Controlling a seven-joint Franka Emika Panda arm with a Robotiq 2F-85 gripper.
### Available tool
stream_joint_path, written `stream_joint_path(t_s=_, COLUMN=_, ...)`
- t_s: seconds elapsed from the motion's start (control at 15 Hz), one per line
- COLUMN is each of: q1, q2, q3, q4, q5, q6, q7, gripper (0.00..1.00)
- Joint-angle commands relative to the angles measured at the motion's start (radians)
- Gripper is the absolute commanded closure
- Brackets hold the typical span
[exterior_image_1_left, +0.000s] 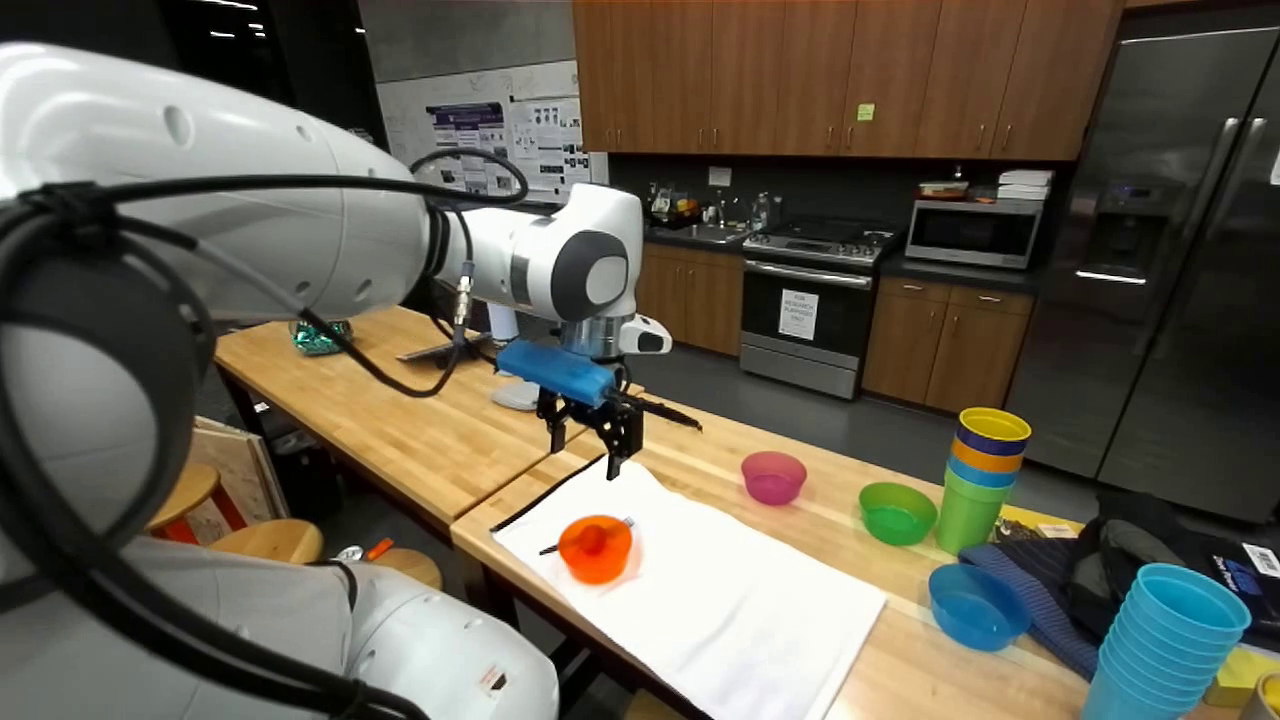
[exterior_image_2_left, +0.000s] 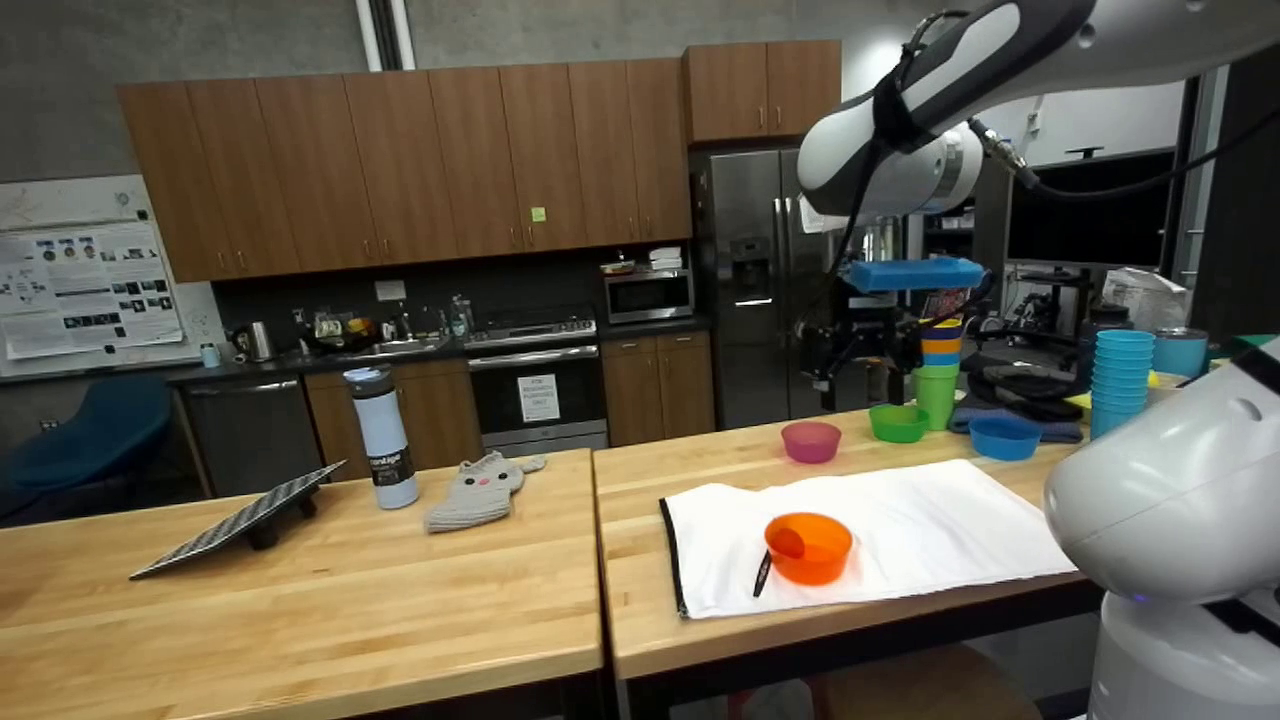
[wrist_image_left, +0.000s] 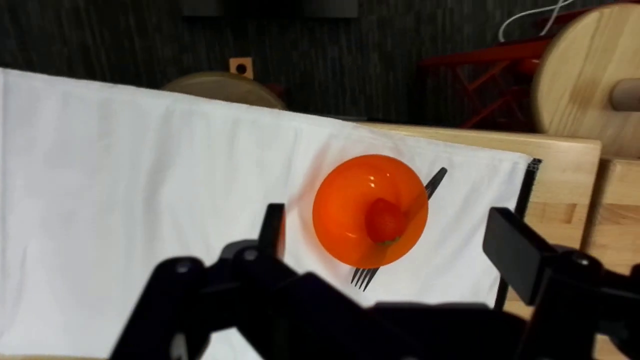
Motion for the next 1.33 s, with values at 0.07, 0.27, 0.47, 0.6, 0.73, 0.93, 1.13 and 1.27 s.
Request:
stream_joint_path(t_s=0.07, q1=-0.019, q2=0.043, q3=-0.010, q4=0.040, q5=0.016, q6=-0.027, q7=-0.005, gripper=0.00)
stream_joint_path(t_s=0.27, q1=-0.021, q2=0.074, q3=-0.010, q4=0.063, q5=0.016, q6=-0.035, q7=-0.004, gripper=0.00)
stream_joint_path(t_s=0.47, q1=-0.021, q2=0.077, q3=-0.009, q4=0.064, q5=0.016, q6=-0.036, q7=-0.004, gripper=0.00)
stream_joint_path(t_s=0.6, q1=-0.022, q2=0.075, q3=-0.027, q4=0.042, q5=0.038, q6=-0.008, q7=-0.018, gripper=0.00)
stream_joint_path(t_s=0.73, q1=-0.013, q2=0.092, q3=-0.024, q4=0.028, q5=0.048, q6=-0.001, q7=-0.025, gripper=0.00)
stream_joint_path(t_s=0.93, q1=0.000, q2=0.114, q3=-0.014, q4=0.014, q5=0.084, q6=0.012, q7=-0.032, gripper=0.00)
stream_joint_path(t_s=1.13, q1=0.012, q2=0.142, q3=0.014, q4=0.009, q5=0.082, q6=0.035, q7=-0.033, gripper=0.00)
stream_joint_path(t_s=1.27, q1=0.012, q2=0.165, q3=0.032, q4=0.007, q5=0.058, q6=0.058, q7=-0.026, gripper=0.00)
